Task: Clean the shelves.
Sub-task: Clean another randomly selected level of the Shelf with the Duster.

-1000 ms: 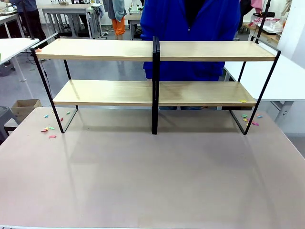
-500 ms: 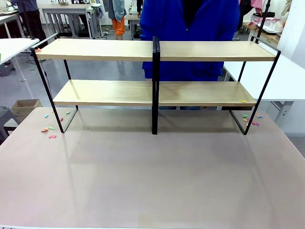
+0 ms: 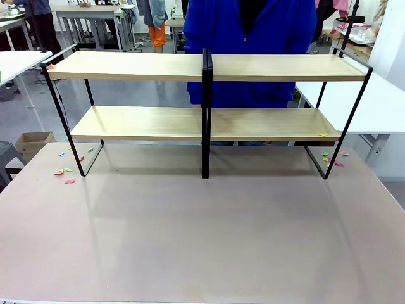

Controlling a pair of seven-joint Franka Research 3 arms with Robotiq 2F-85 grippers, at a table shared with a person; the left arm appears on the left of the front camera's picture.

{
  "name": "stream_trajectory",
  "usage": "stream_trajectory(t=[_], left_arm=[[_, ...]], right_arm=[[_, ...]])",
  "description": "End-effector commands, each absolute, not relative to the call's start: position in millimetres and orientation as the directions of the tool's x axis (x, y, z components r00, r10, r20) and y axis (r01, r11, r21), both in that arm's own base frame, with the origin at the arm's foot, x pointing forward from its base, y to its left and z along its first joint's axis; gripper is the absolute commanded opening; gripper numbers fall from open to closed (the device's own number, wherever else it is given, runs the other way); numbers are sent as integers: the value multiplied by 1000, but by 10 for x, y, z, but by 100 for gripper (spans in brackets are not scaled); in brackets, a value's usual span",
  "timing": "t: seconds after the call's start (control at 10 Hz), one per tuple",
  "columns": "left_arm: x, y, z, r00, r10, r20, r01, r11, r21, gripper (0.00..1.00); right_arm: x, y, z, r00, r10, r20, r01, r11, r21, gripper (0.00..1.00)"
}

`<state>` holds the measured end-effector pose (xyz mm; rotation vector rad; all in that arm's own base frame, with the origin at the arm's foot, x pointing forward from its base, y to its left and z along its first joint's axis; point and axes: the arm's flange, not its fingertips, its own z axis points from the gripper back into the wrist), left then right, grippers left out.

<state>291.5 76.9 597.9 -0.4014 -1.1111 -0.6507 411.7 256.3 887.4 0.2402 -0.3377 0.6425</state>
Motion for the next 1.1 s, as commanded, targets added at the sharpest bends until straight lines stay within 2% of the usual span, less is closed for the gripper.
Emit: stream_trajectory(t=[0.0,0.1,0.2,0.3,0.4,0.7,1.0], left_arm=[[2921,779,5969,279,-279,919,670,742,22,100],[2921,779,5969,279,-279,919,670,742,22,100],[2921,779,5969,279,-279,919,670,742,22,100],[2921,779,5969,279,-279,919,670,742,22,100],[2921,779,5969,279,-279,919,670,742,22,100],[2921,779,5969,279,-279,919,670,742,22,100],[2921,779,5969,279,-279,919,670,742,22,100]], right_arm=[[4444,3477,8838,702,633,327,-681,731,47,12],[4549,3799,8792,704,628,333,-666,746,2,12],[4615,4135,8758,659,670,342,-716,698,12,12],[4594,4486,8659,591,777,219,-791,611,-31,12],[4244,3818,8151,676,670,307,-710,703,30,12],[4275,4431,7834,633,737,239,-753,658,-35,12],[4411,4657,7737,688,648,327,-688,726,11,12]])
